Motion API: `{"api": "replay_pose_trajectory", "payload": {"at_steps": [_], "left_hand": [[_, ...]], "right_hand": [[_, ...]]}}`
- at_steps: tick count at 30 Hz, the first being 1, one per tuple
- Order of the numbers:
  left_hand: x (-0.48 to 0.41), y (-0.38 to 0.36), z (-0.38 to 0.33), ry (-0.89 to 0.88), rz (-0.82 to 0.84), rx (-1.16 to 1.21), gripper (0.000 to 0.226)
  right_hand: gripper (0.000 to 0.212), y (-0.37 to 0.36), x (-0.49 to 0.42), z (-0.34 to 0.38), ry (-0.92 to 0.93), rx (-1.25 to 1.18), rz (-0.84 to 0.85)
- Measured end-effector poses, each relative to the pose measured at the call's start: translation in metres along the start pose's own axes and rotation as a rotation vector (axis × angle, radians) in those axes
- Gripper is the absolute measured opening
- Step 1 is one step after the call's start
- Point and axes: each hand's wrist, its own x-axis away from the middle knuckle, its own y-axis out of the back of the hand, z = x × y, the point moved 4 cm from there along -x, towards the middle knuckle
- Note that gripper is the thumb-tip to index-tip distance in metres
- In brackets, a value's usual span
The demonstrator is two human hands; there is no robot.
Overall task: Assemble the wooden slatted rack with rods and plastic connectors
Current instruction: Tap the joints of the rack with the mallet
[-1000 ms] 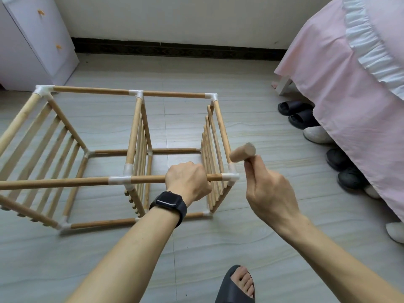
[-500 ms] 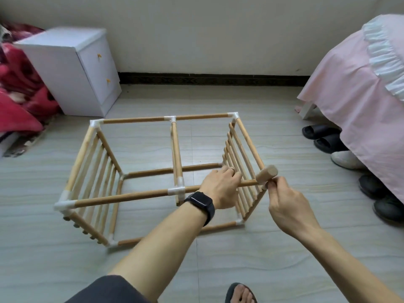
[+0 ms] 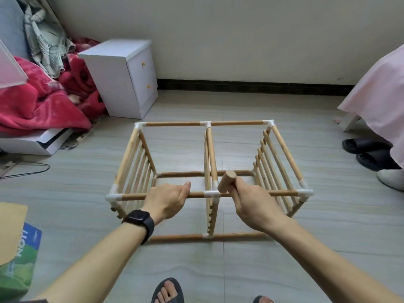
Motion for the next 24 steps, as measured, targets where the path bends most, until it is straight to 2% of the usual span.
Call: {"api": "replay_pose_trajectory", "payload": {"at_steps": [2, 8, 12, 16, 19, 22, 24], "left_hand": [[0.0, -0.005, -0.001, 0.071, -0.108, -0.031, 0.062], [-0.006, -0.007, 0.004, 0.098, -0.097, -0.042, 0.061], [-0.008, -0.011, 0.005, 0.088, -0.125, -0.014, 0.062], [-0.009, -0.011, 0.006, 0.079, -0.13, -0.005, 0.063], [-0.01, -0.012, 0.006, 0.081, -0.14, 0.012, 0.063], [-0.01, -0.011, 0.007, 0.084, -0.141, 0.021, 0.063], [-0.01, -0.012, 0.005, 0.084, -0.144, 0.024, 0.063]], "right_hand": [[0.021, -0.01, -0.006, 0.003, -0.009, 0.082, 0.028], [0.016, -0.01, -0.014, 0.012, 0.059, 0.247, 0.033], [0.022, -0.007, -0.013, 0.017, 0.117, 0.143, -0.115], [0.023, -0.014, -0.009, 0.018, 0.107, 0.164, 0.004], [0.023, -0.003, -0.008, 0.02, 0.149, 0.071, -0.173], [0.025, -0.014, -0.009, 0.014, 0.073, 0.174, -0.044], [0.025, -0.015, -0.009, 0.011, 0.053, 0.183, -0.022]]}}
